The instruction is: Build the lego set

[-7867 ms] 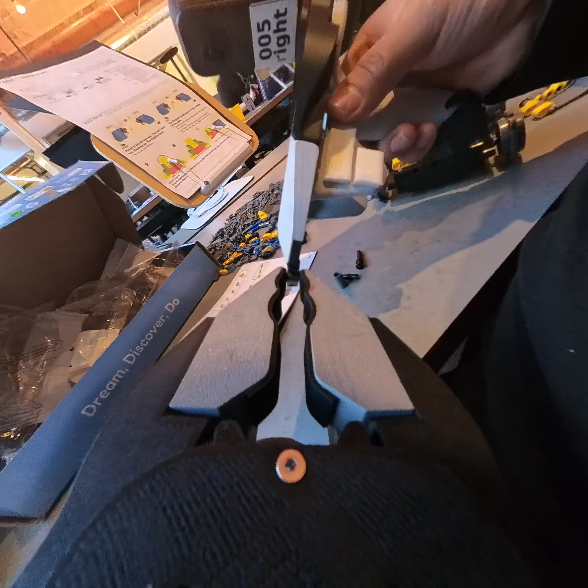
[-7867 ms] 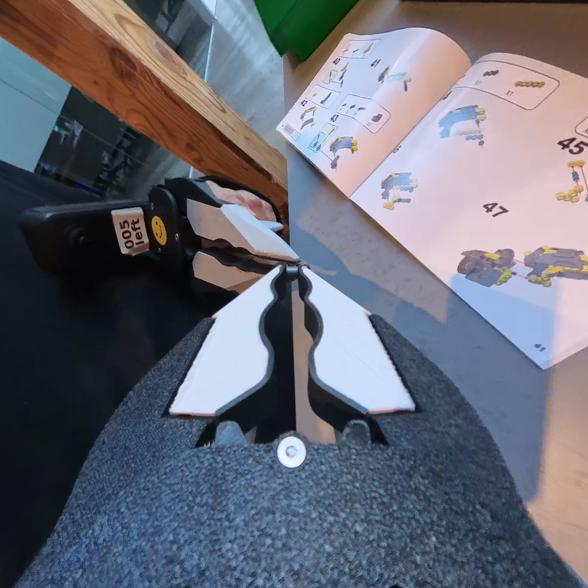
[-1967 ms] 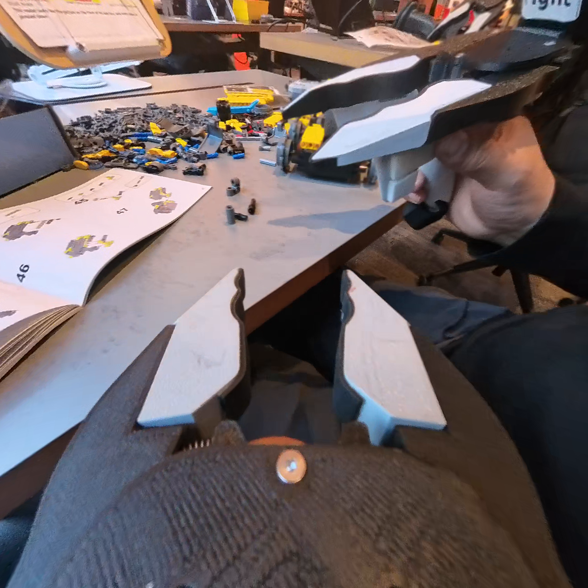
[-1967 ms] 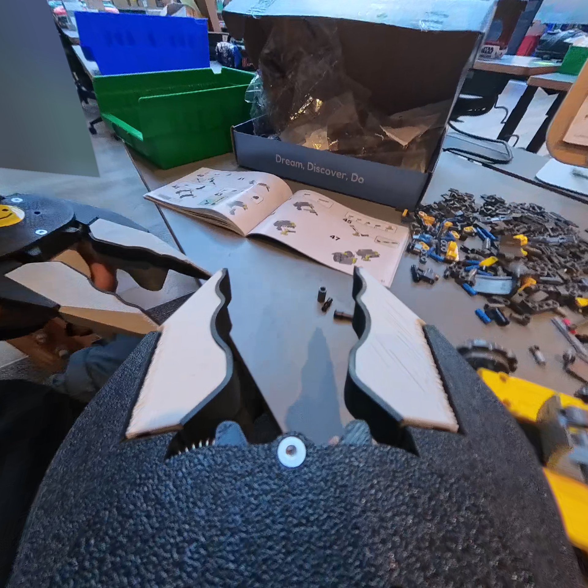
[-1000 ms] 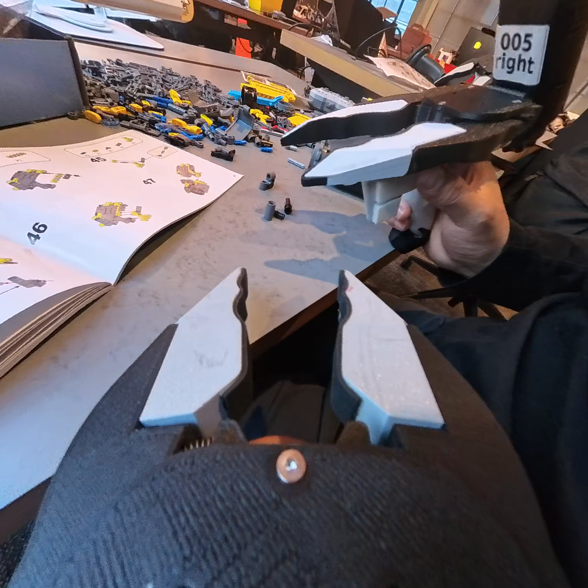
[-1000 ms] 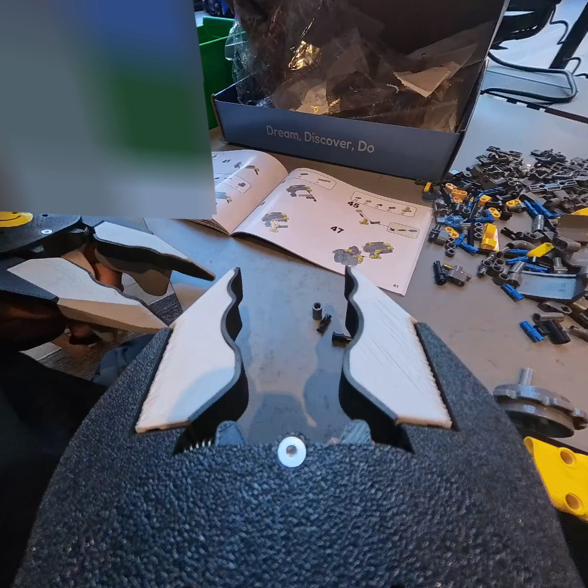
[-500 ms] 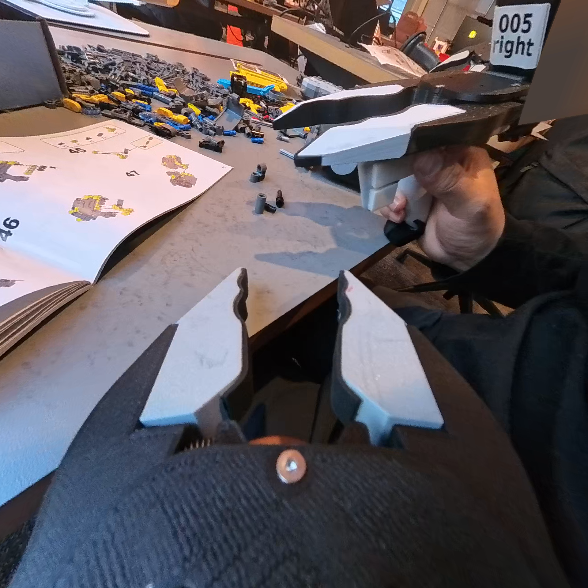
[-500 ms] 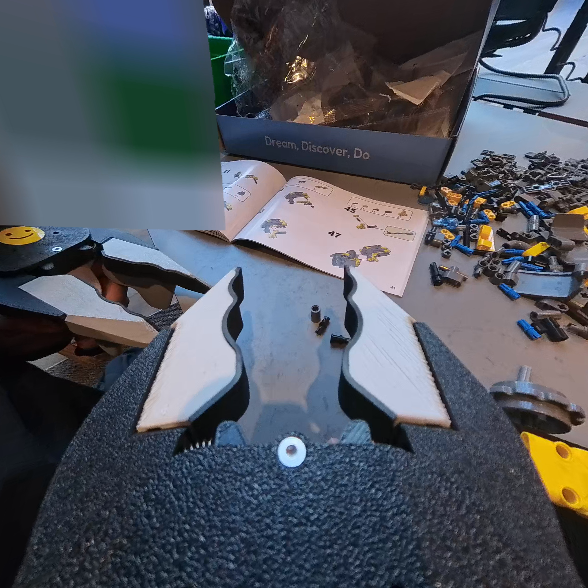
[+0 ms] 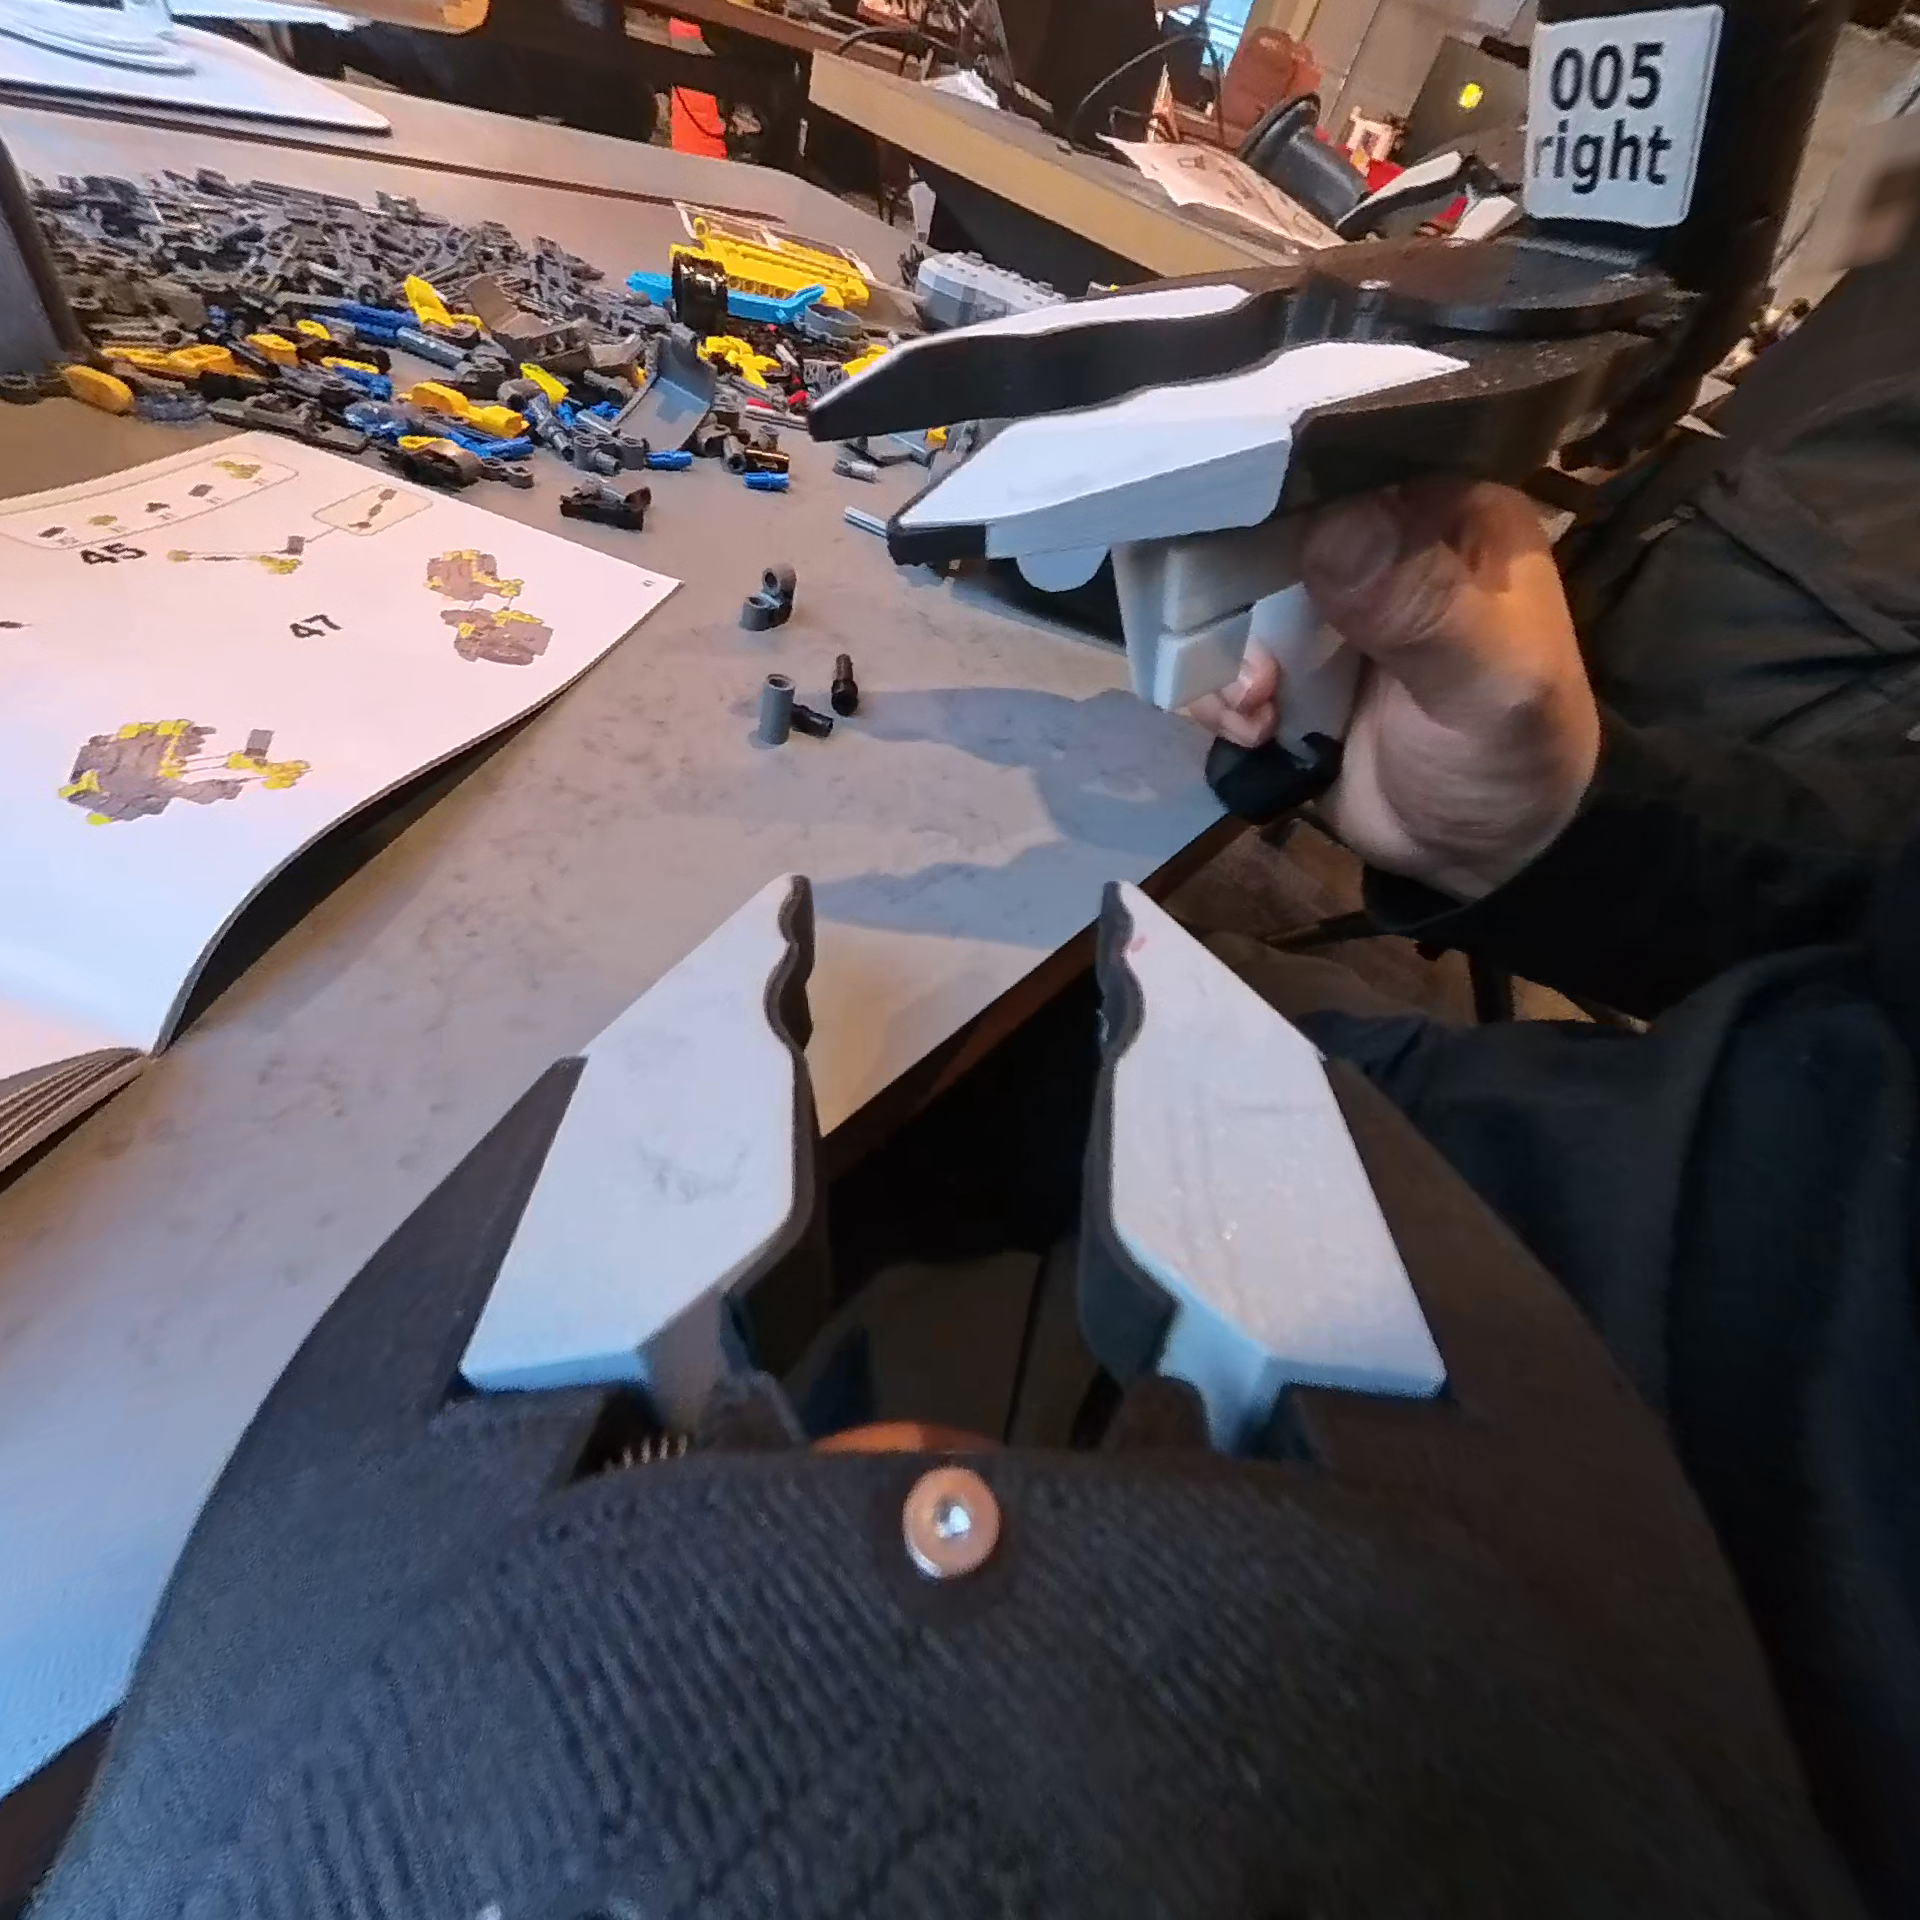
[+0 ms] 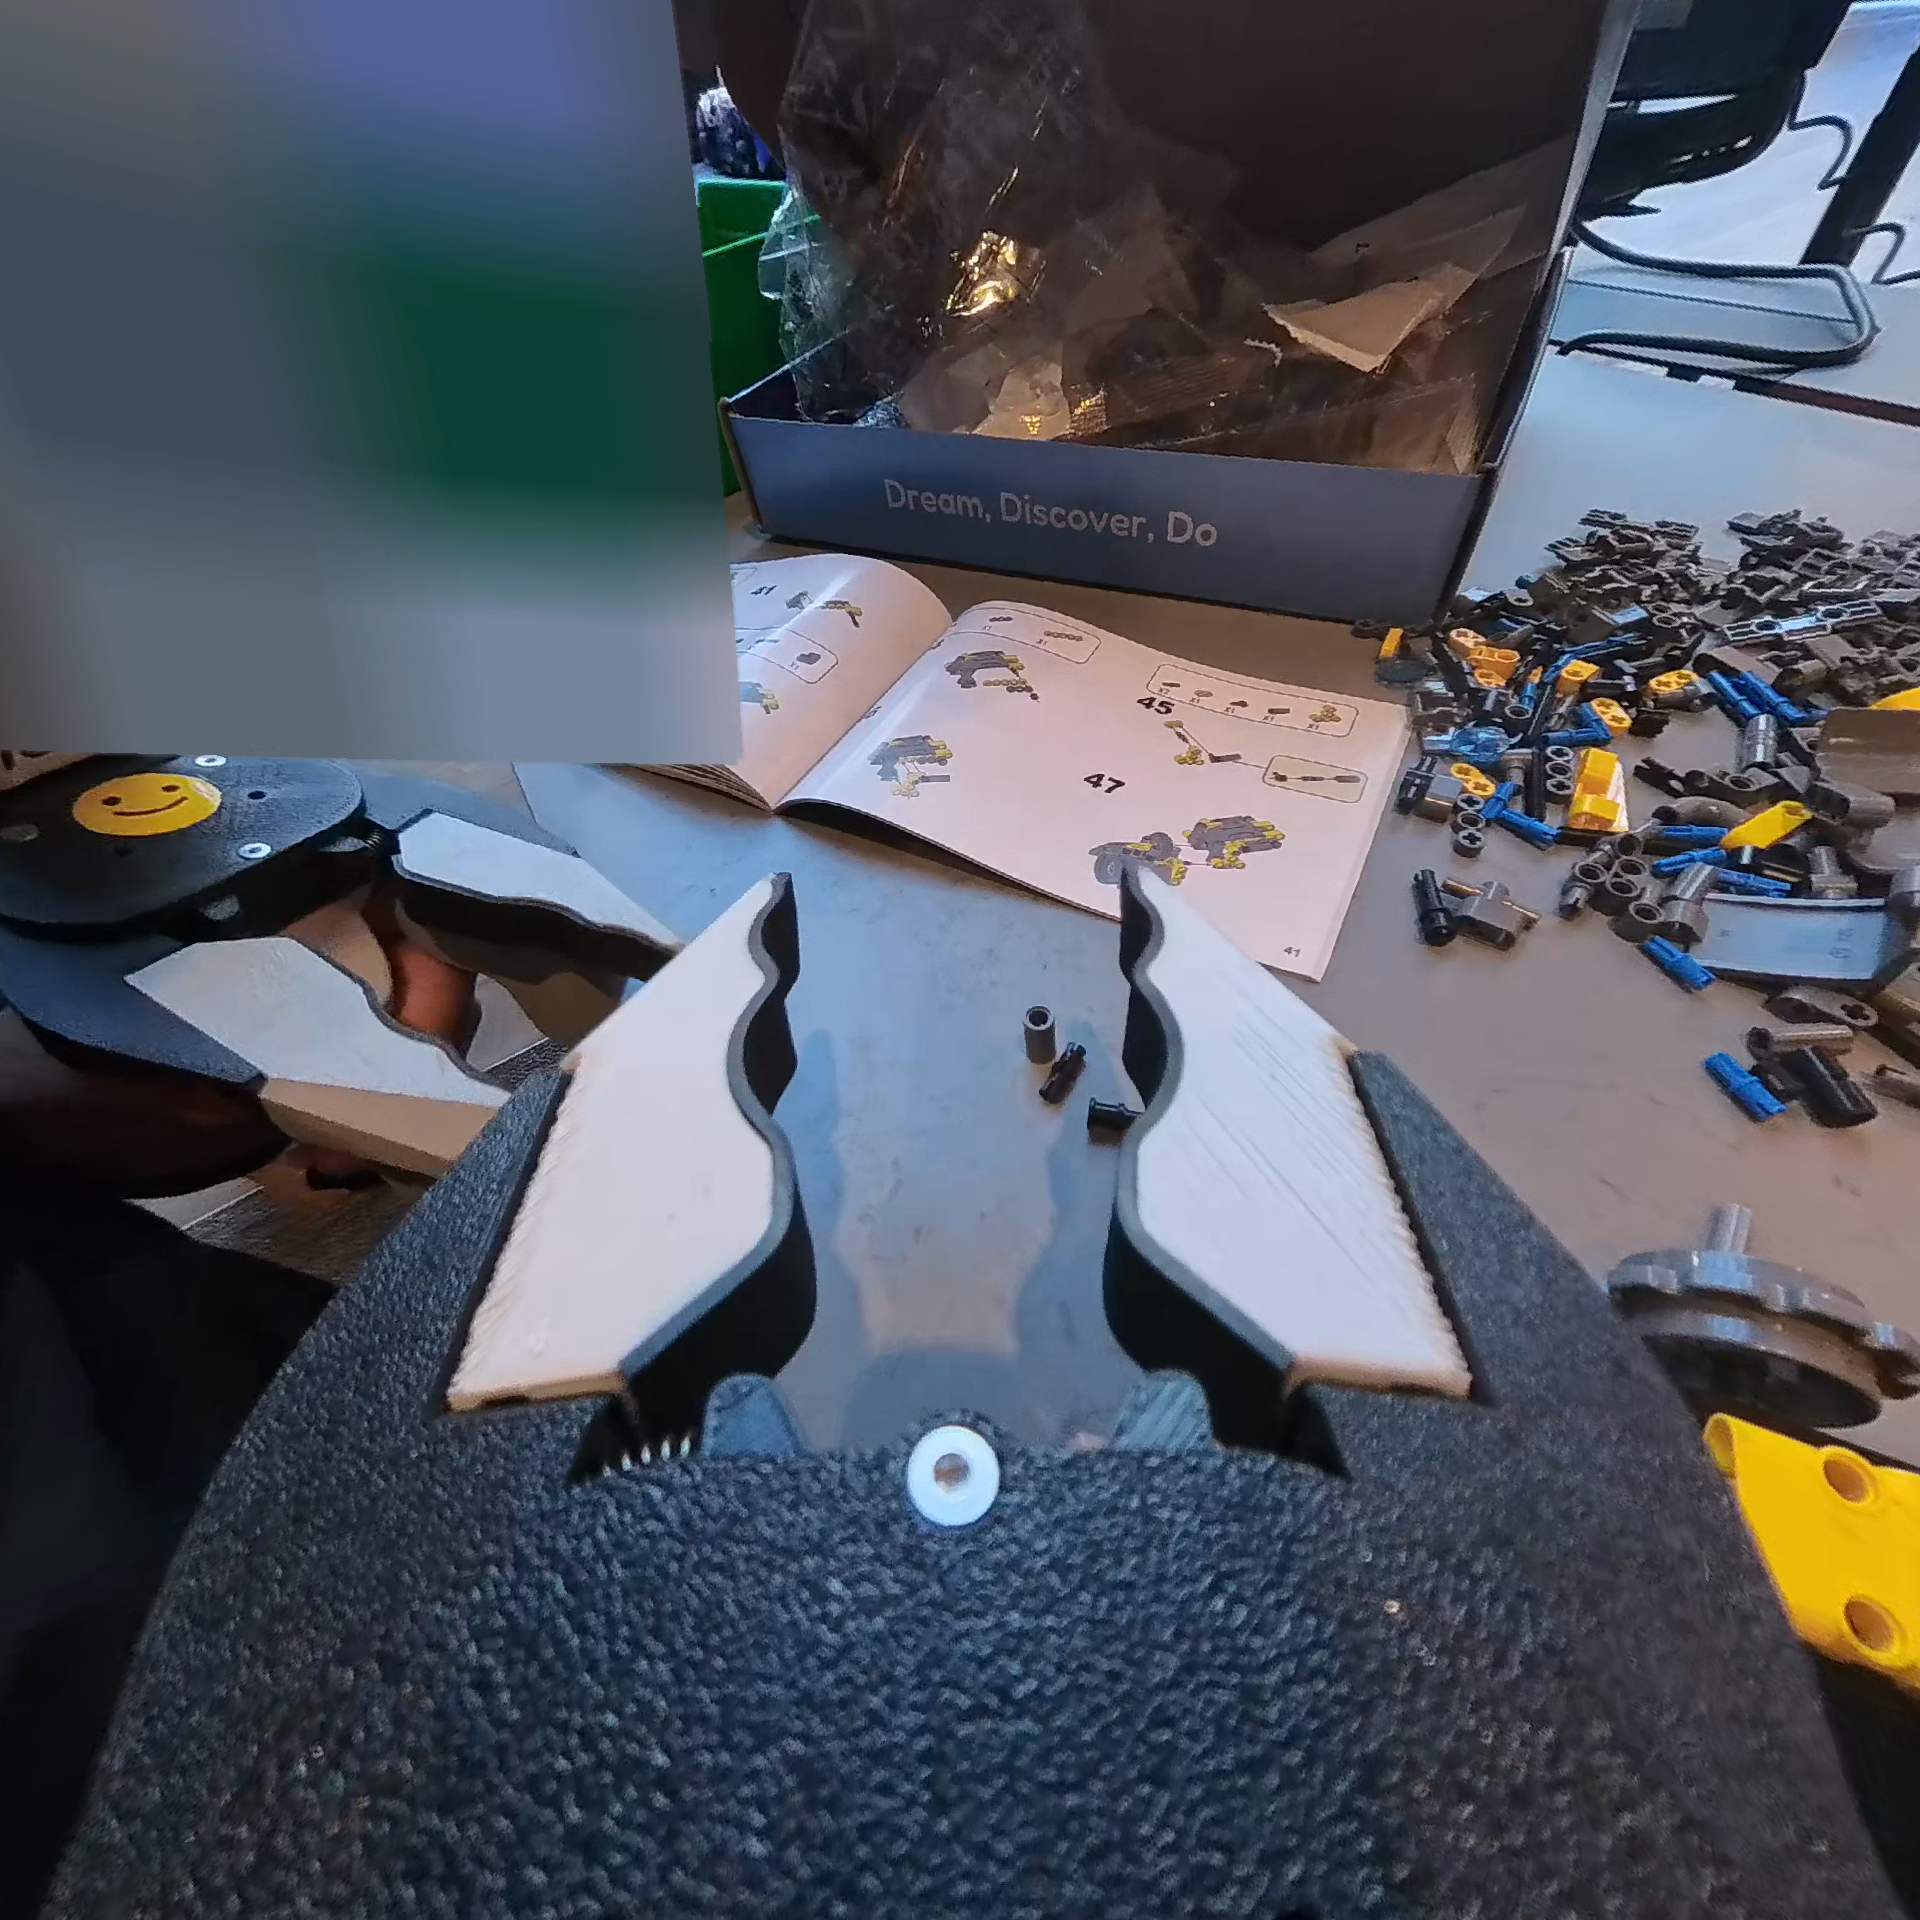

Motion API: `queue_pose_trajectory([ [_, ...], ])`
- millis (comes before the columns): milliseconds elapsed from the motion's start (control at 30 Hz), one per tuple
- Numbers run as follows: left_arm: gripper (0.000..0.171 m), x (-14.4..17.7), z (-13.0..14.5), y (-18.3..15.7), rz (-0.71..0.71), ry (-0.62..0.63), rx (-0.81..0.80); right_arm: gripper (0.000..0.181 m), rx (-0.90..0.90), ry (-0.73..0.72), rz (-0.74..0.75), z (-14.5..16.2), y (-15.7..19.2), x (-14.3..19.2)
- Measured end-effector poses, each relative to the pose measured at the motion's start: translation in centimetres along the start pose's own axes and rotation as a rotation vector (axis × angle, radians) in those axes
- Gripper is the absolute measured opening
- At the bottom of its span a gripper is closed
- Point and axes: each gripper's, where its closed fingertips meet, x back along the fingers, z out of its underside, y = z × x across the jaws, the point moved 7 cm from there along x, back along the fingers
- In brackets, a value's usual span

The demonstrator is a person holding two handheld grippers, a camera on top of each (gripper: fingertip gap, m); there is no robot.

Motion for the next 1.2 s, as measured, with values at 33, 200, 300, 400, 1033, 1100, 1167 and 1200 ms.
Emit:
queue_pose_trajectory([
  [33,0.055,-0.1,0.0,-0.1,0.000,0.003,-0.003,0.062,-0.002,-0.003,-0.004,0.0,0.0,0.0],
  [200,0.054,0.0,-0.1,-0.3,-0.002,-0.005,-0.022,0.062,-0.009,-0.012,-0.018,-0.1,0.0,0.1],
  [300,0.055,0.0,-0.1,-0.5,0.001,-0.004,-0.026,0.061,-0.004,-0.012,-0.018,-0.1,0.1,0.1],
  [400,0.055,0.2,-0.1,-0.6,0.004,-0.006,-0.029,0.061,0.009,-0.009,-0.011,0.0,0.1,0.1],
  [1033,0.055,1.0,-0.4,-1.0,0.015,-0.027,-0.002,0.060,0.027,0.016,0.018,0.1,0.2,-0.2],
  [1100,0.055,1.0,-0.3,-1.0,0.017,-0.026,0.004,0.060,0.026,0.013,0.018,0.1,0.2,-0.2],
  [1167,0.055,1.0,-0.3,-1.1,0.018,-0.026,0.008,0.060,0.029,0.014,0.020,0.1,0.2,-0.2],
  [1200,0.055,1.0,-0.3,-1.0,0.018,-0.027,0.008,0.060,0.030,0.014,0.019,0.1,0.2,-0.2],
])
